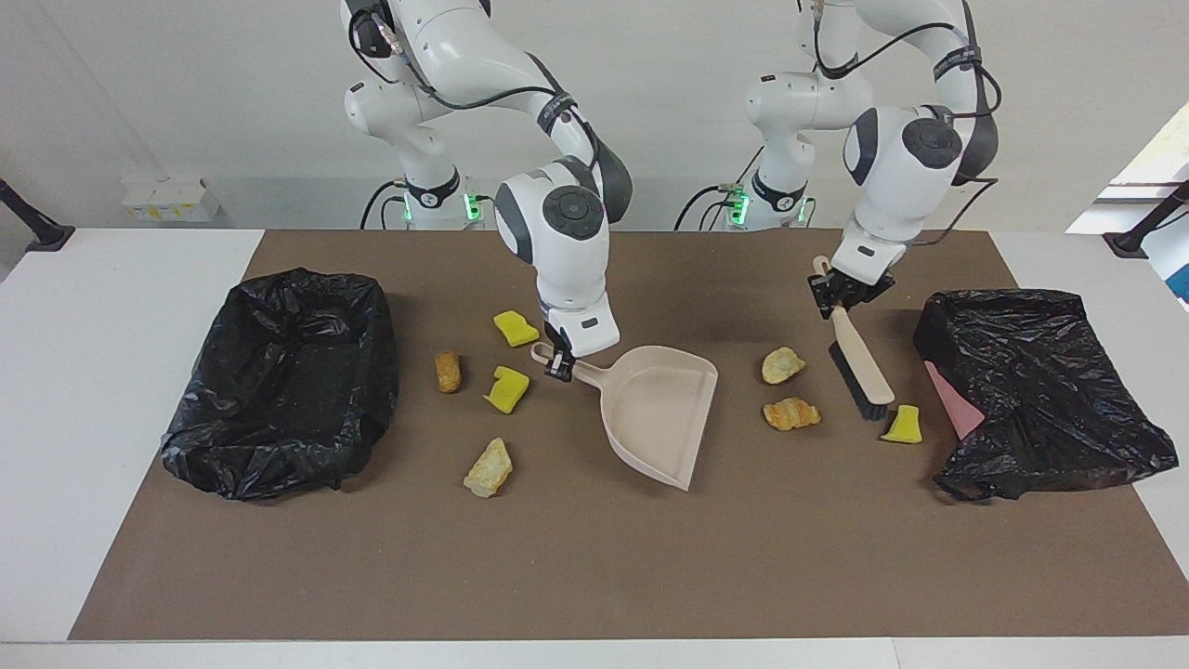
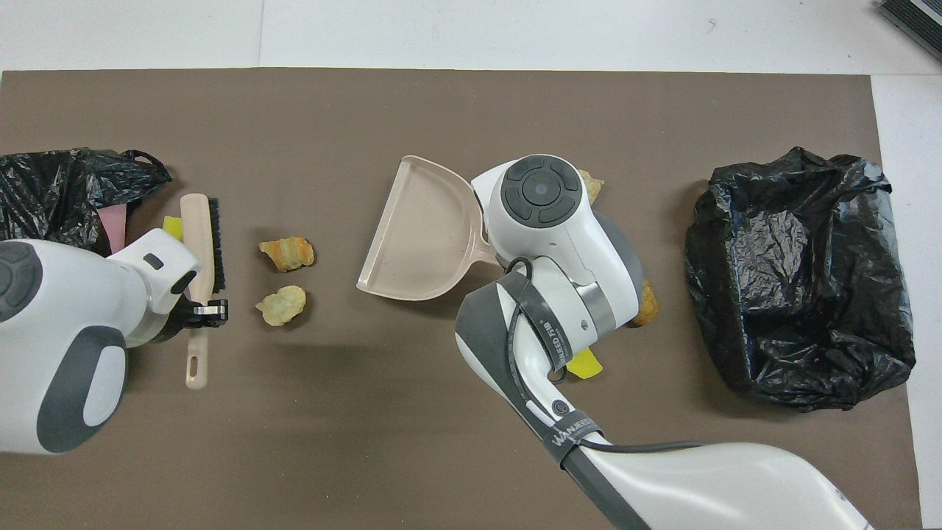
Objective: Sweep and dump trash in bin
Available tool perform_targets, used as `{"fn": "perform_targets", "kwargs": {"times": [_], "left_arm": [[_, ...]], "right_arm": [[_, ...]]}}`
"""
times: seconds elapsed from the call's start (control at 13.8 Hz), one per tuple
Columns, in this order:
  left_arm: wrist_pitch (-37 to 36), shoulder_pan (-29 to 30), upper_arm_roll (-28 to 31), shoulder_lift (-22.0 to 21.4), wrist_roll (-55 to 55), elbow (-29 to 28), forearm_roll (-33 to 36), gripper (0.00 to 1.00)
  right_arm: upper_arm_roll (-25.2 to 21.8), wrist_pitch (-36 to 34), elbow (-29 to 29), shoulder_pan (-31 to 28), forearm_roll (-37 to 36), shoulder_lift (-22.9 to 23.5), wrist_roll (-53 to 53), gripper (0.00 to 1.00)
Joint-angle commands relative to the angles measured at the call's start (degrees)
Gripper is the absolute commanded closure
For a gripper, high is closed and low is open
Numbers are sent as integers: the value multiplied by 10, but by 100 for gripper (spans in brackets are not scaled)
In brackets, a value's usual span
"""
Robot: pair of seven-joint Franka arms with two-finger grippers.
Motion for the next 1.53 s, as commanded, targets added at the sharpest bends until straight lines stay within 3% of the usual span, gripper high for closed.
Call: {"fn": "perform_targets", "kwargs": {"times": [0.0, 0.29, 0.65, 0.87, 1.45], "left_arm": [[5, 46, -7, 69, 47, 51, 45, 100], [35, 107, -7, 123, 97, 68, 107, 100], [53, 122, -9, 114, 130, 31, 102, 100], [49, 110, -15, 105, 132, 10, 62, 100], [52, -2, -14, 67, 95, -48, -36, 100]], "right_arm": [[6, -7, -18, 5, -6, -14, -26, 100], [9, -22, -14, 13, -59, -6, -42, 100], [10, -30, -19, 15, -77, -7, -85, 100], [10, -27, -32, 15, -77, -12, -106, 100], [10, -30, -99, 38, -93, -50, -112, 100]]}}
